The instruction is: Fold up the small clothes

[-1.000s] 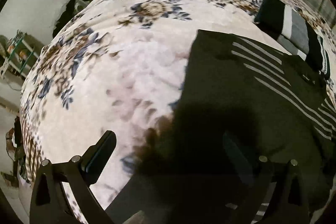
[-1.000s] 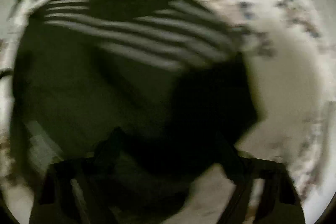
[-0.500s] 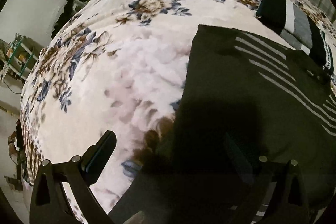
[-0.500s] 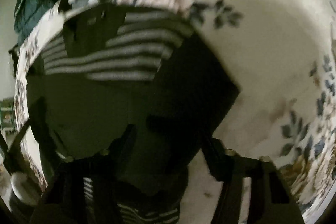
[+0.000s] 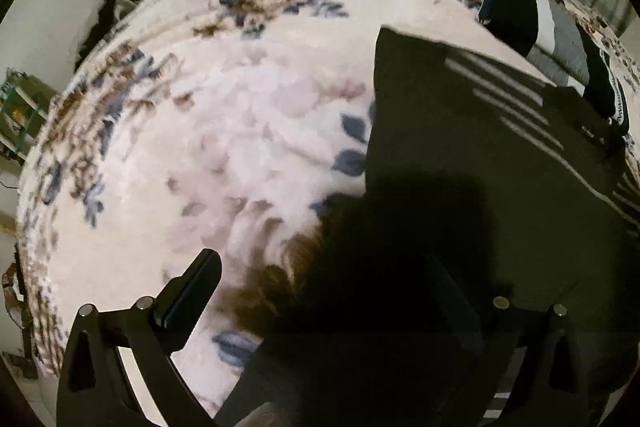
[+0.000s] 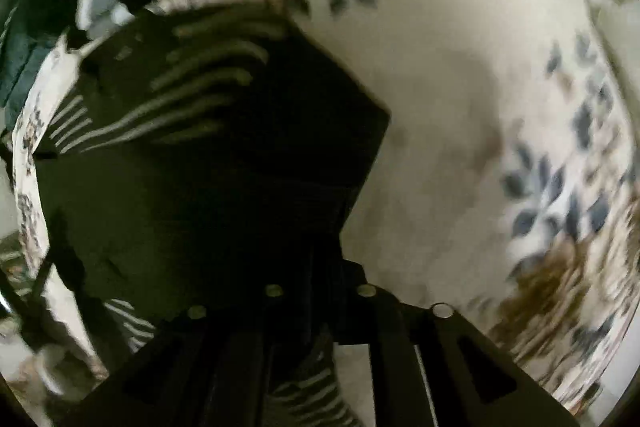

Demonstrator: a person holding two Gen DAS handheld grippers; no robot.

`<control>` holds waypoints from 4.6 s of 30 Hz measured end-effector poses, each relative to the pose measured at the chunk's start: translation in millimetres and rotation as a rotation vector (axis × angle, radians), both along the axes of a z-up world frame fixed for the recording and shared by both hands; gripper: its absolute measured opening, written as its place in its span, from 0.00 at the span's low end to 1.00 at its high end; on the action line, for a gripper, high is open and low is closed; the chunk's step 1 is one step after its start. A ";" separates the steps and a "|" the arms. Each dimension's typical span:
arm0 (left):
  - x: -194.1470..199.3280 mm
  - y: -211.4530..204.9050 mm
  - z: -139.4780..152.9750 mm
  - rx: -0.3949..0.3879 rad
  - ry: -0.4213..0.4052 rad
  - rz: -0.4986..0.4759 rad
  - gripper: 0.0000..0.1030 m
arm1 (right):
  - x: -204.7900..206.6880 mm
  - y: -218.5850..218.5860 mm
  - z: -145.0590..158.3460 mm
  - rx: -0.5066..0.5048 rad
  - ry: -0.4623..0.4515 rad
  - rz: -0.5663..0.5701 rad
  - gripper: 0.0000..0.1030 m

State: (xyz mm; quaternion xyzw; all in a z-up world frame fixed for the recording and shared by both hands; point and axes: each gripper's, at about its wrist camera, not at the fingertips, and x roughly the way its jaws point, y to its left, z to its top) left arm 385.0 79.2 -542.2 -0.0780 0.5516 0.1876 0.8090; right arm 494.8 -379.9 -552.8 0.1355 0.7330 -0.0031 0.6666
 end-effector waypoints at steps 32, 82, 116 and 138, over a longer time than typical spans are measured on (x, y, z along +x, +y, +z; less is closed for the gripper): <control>-277.2 -414.2 -37.3 -0.073 0.360 -0.443 0.68 | -66.4 -171.5 14.4 0.268 0.062 0.178 0.69; -305.5 38.5 36.5 -0.582 -0.060 0.254 0.06 | 140.1 447.7 28.5 0.029 0.005 0.385 0.05; -4.1 56.5 71.7 -0.533 -0.184 -0.082 0.59 | -1.3 186.2 10.3 0.246 -0.070 0.147 0.75; 156.8 109.0 -23.3 -0.819 -0.074 -0.206 0.08 | 121.5 163.8 -39.7 0.277 -0.175 -0.204 0.13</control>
